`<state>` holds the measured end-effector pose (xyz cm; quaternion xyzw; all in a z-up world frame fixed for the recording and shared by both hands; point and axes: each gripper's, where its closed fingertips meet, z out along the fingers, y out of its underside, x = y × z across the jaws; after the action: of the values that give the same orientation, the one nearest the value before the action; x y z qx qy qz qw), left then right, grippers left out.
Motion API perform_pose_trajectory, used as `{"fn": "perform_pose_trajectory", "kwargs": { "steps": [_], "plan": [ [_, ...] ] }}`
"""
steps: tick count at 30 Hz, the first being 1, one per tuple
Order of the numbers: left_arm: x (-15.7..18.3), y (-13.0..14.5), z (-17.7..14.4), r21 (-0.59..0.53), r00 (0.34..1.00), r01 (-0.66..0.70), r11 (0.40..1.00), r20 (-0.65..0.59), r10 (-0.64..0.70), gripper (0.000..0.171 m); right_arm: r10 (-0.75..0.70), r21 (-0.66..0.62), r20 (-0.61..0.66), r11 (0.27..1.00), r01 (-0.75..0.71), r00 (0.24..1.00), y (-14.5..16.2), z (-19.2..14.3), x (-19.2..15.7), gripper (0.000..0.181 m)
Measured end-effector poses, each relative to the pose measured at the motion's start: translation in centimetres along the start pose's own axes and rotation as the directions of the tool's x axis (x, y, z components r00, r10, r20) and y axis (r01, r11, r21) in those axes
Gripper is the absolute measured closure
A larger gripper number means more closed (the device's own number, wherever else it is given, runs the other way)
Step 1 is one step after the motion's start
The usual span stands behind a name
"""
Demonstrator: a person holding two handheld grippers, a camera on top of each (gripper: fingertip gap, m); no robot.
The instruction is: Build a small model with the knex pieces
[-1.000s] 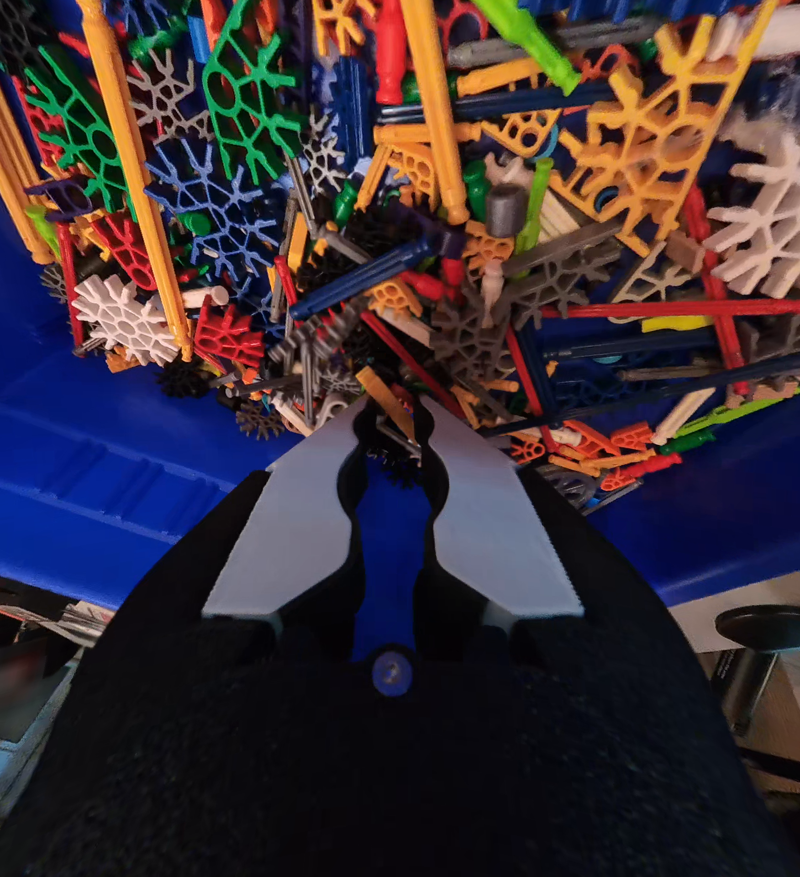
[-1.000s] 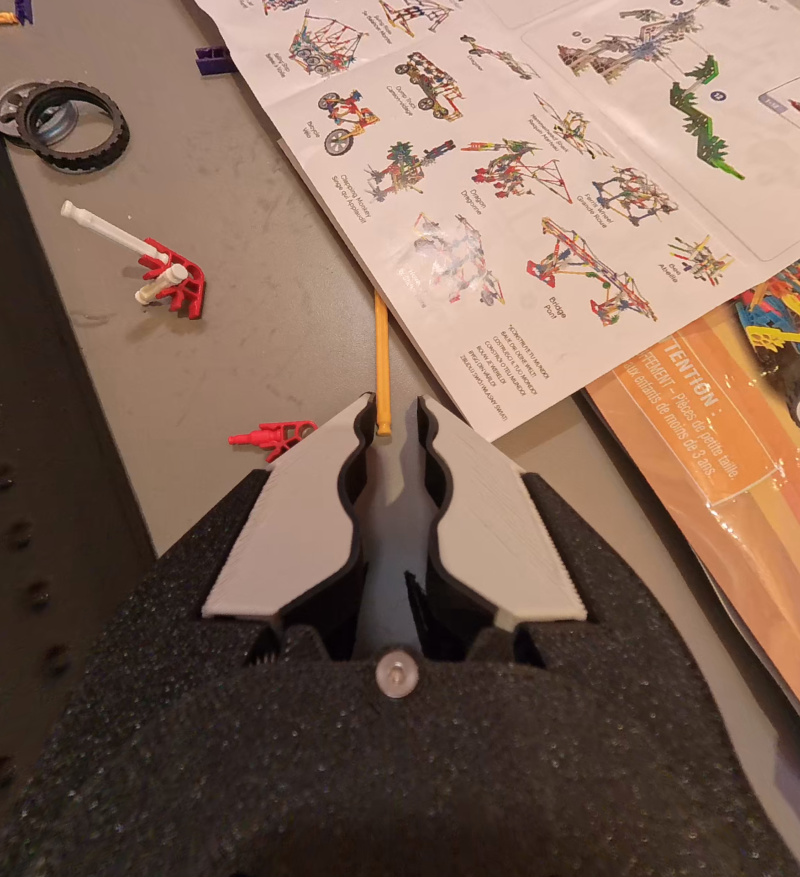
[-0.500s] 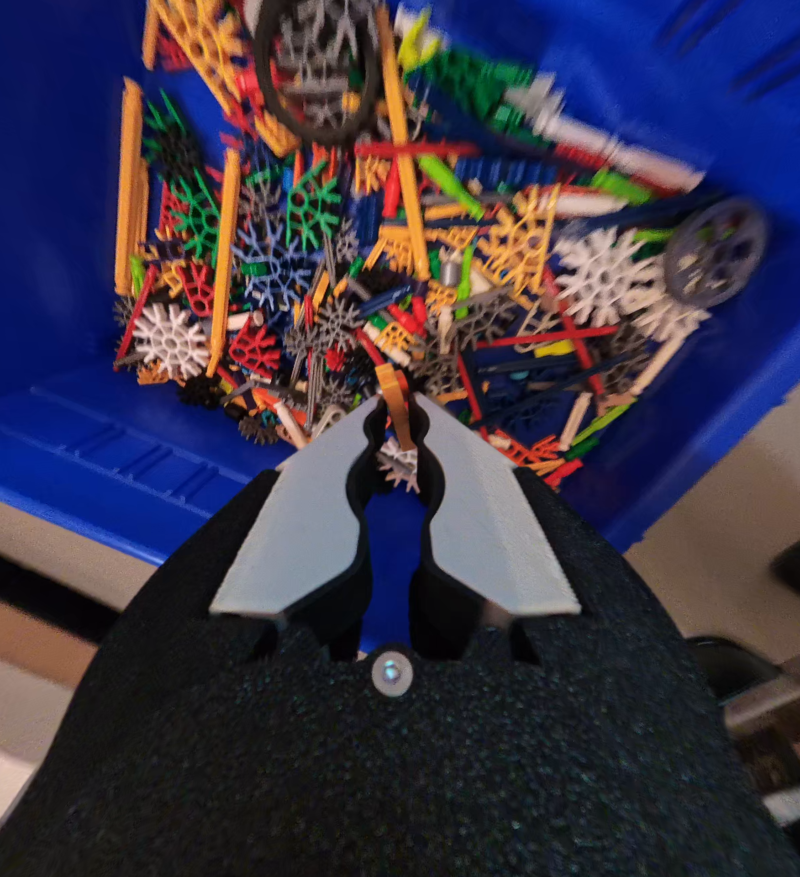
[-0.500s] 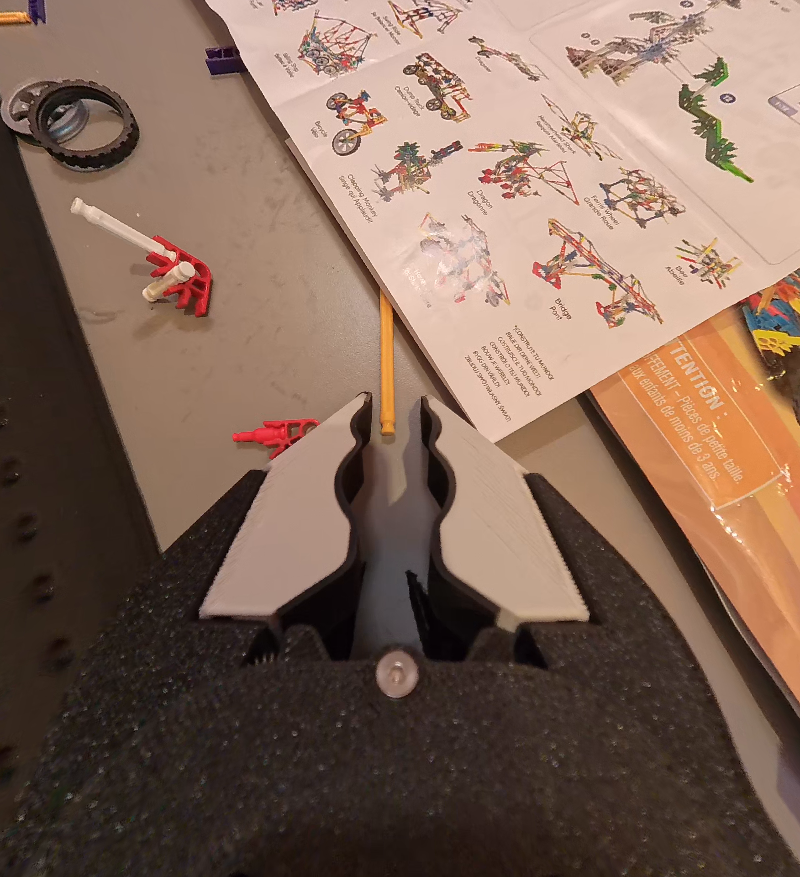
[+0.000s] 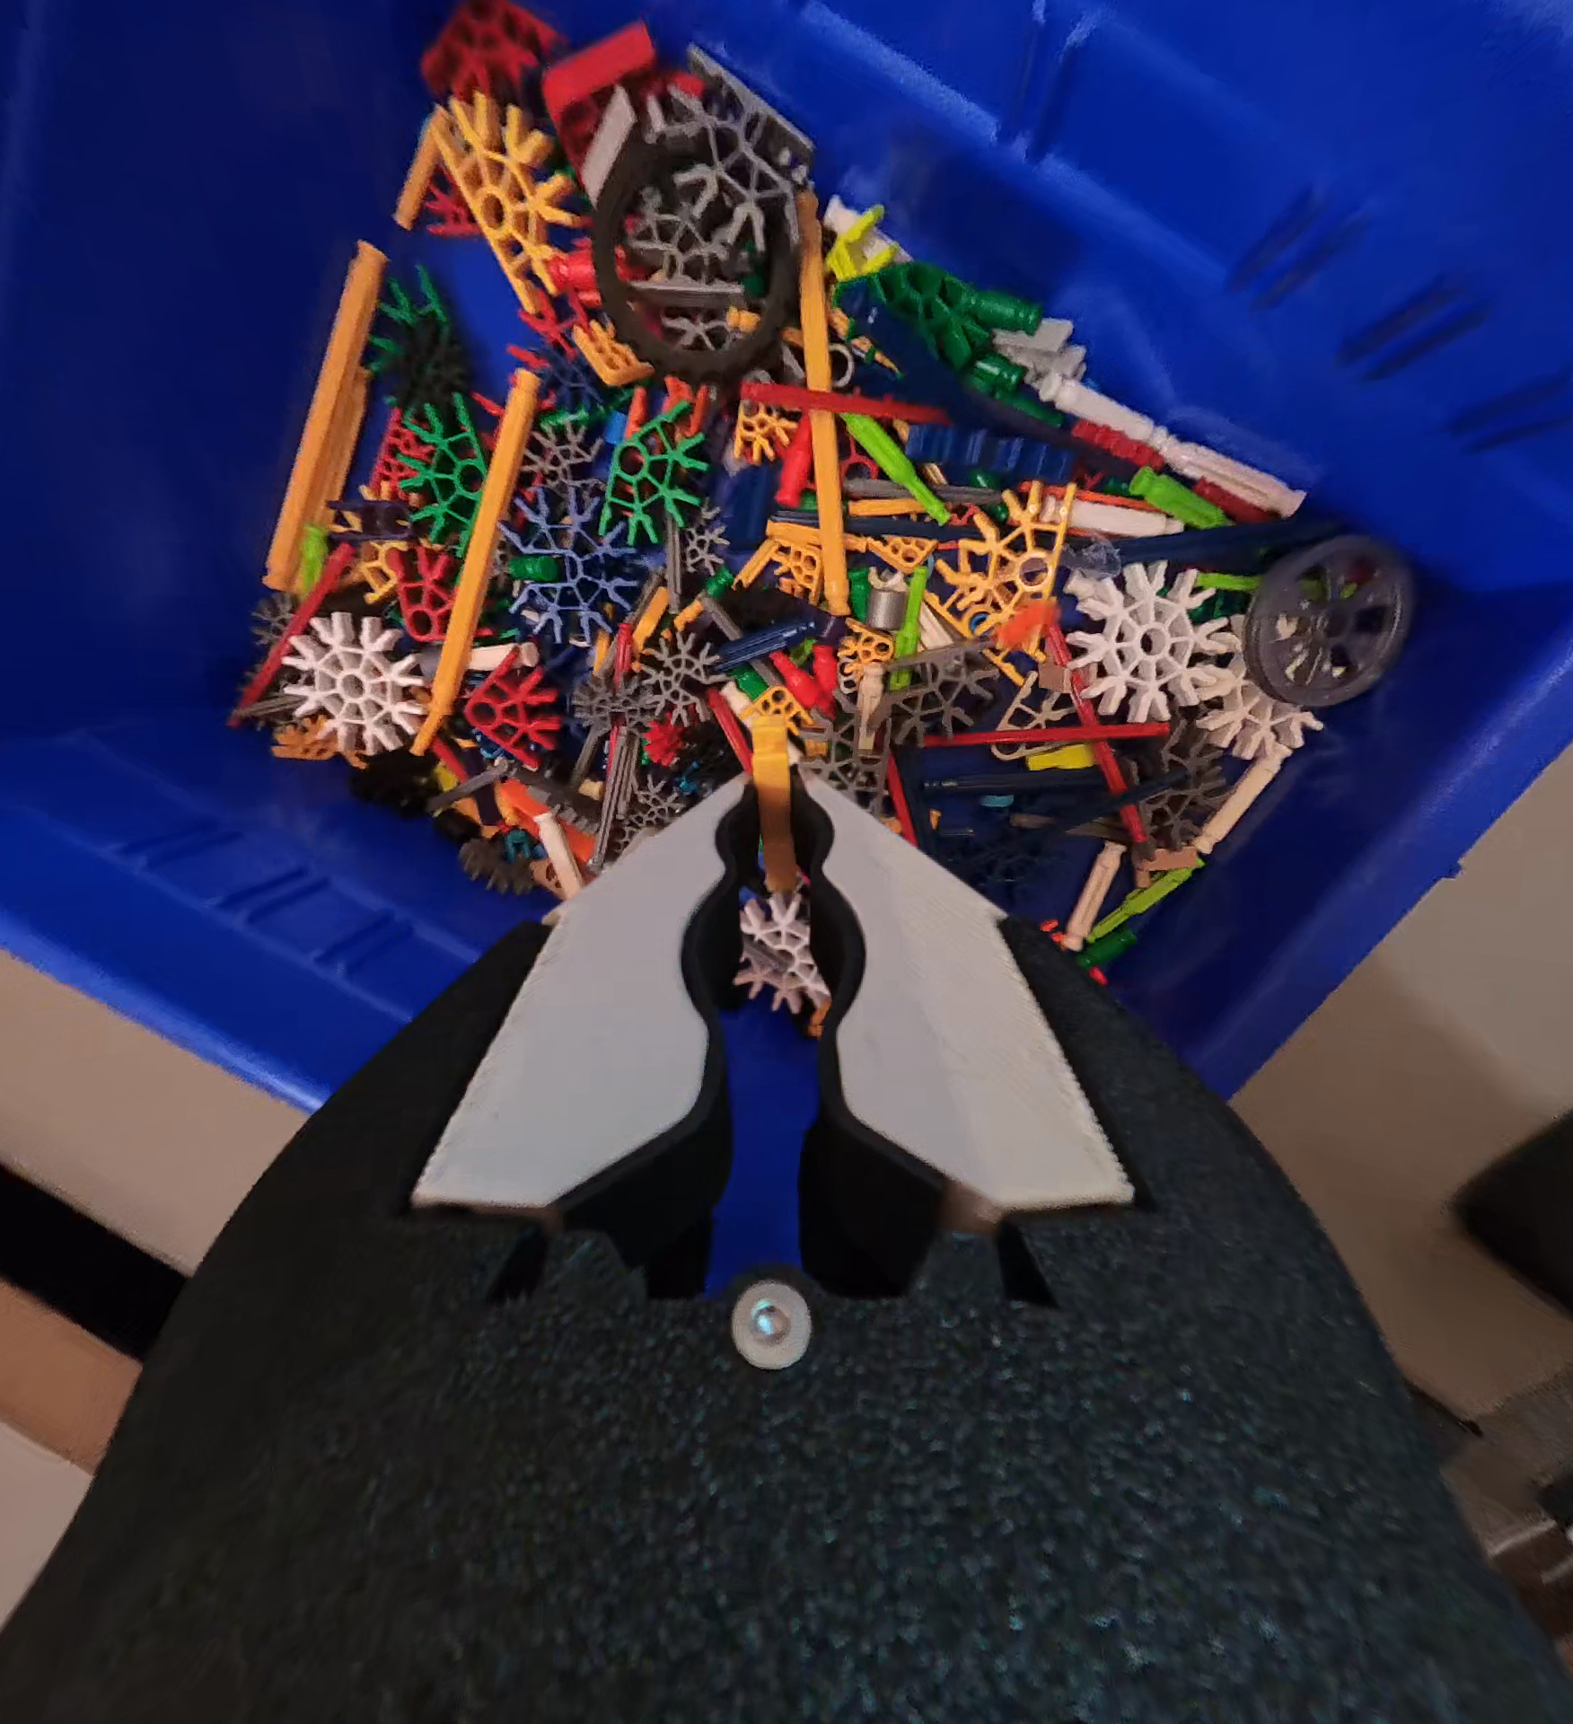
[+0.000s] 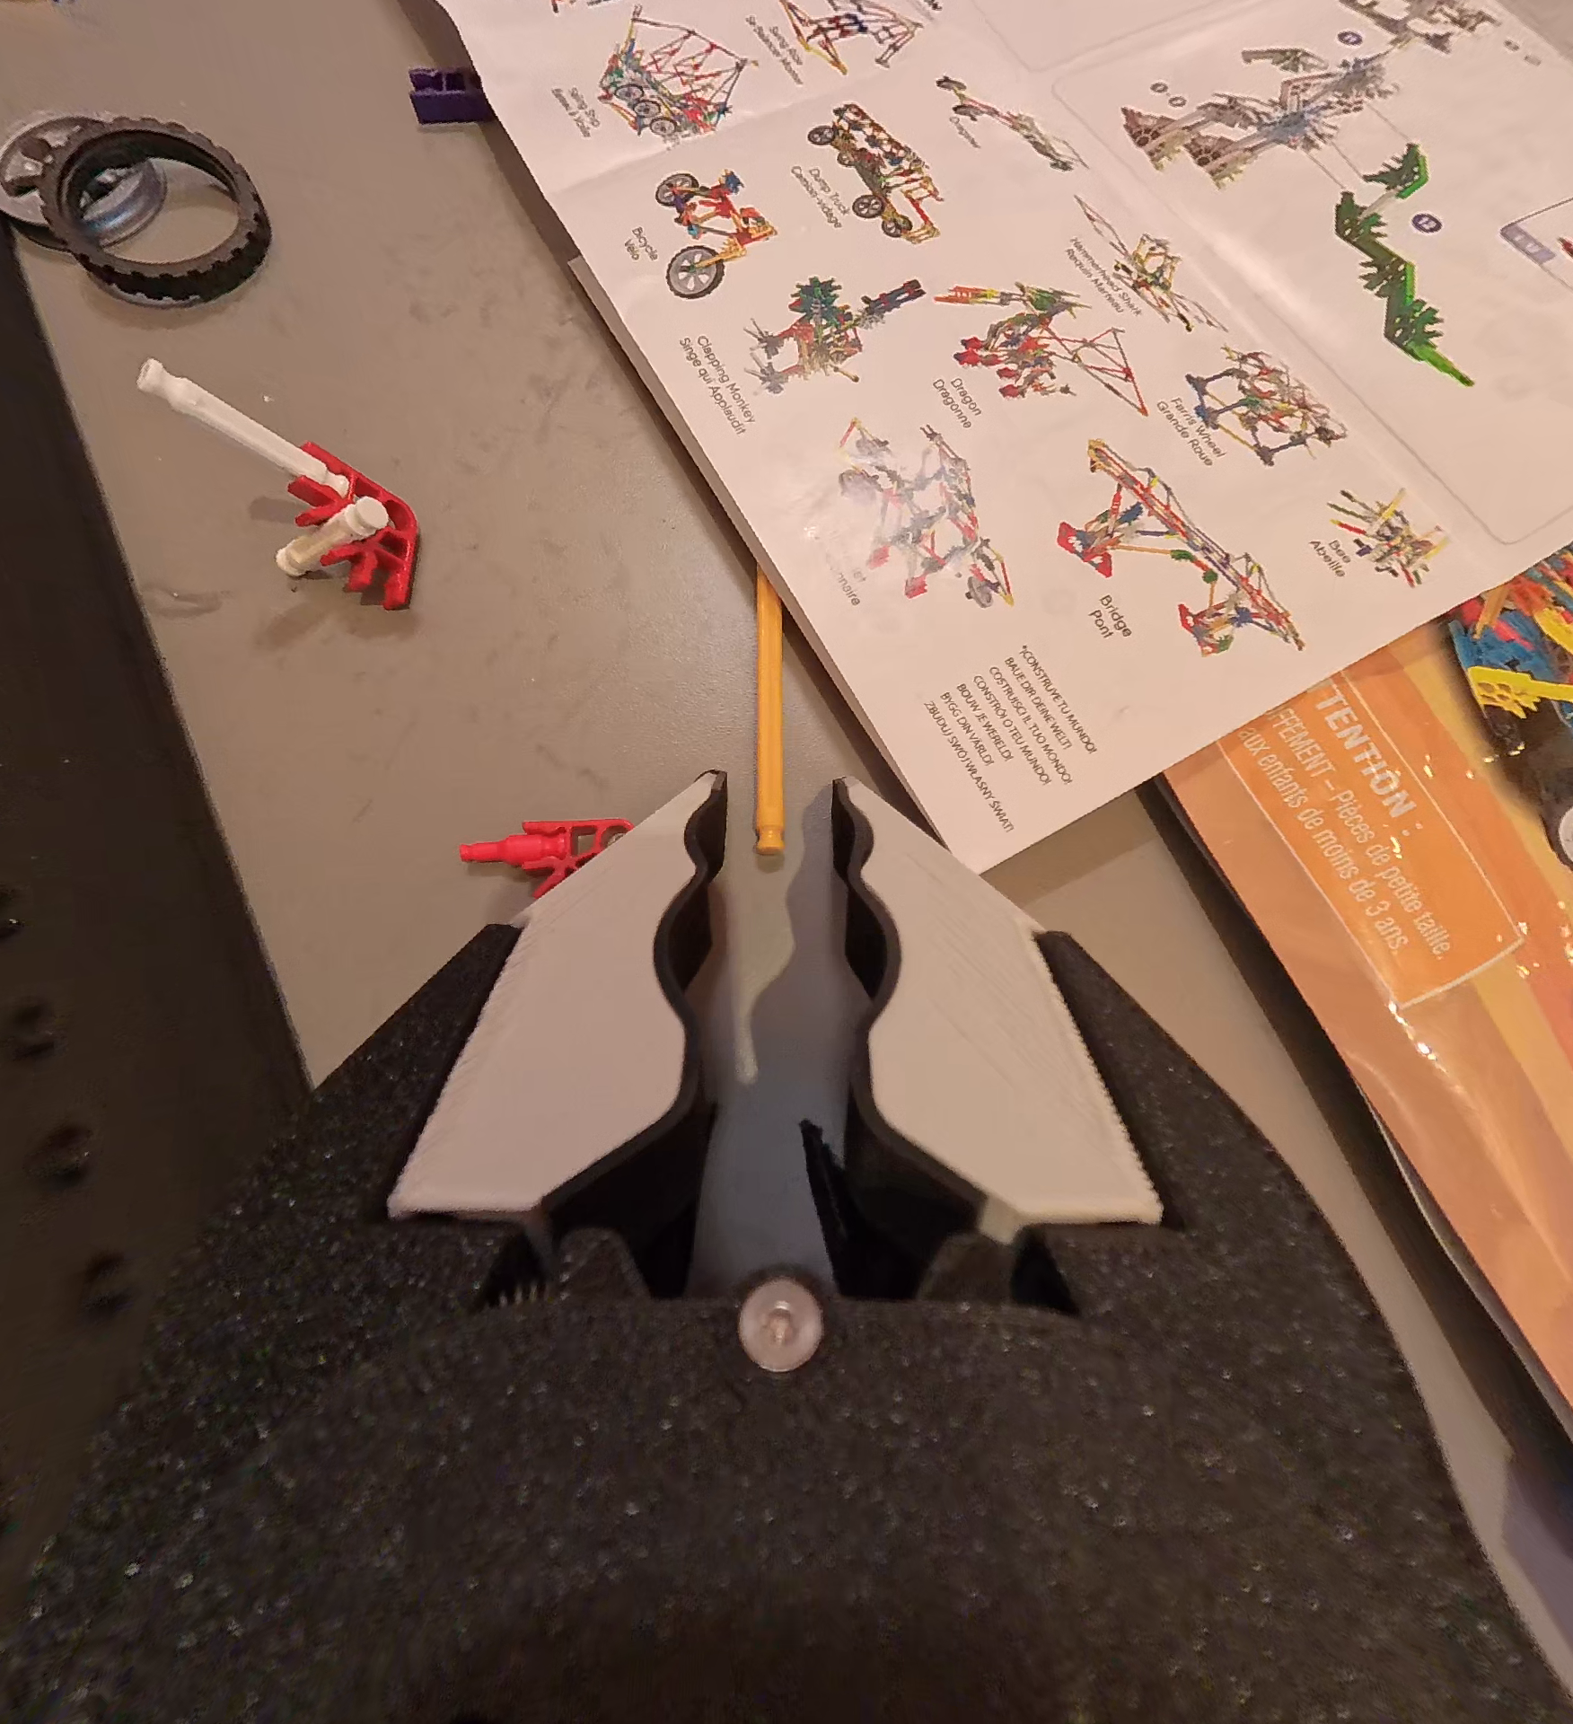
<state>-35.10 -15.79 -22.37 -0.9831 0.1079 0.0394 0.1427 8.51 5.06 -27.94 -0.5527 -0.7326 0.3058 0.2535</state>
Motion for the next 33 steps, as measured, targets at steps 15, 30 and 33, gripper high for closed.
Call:
{"fn": "perform_pose_trajectory", "kwargs": {
  "steps": [15,30,33],
  "plan": [
    [4.0,-11.5,-8.0,0.413,0.970,-0.179,0.893,0.227,0.089,0.169,-0.003,0.085,-0.015,0.996,0.004,1.000,-0.9,-1.1,0.3,0.149],
    [32.7,-24.5,-6.8,0.835,0.860,-0.316,0.451,0.051,0.508,0.169,0.095,0.483,-0.013,0.872,-0.077,0.995,-13.7,-5.6,-3.8,0.149],
    [34.7,-25.3,-7.3,0.907,0.866,-0.157,0.391,-0.064,0.496,0.169,0.142,0.524,0.102,0.833,-0.175,0.985,-14.6,-4.9,-4.6,0.149]
  ]
}}
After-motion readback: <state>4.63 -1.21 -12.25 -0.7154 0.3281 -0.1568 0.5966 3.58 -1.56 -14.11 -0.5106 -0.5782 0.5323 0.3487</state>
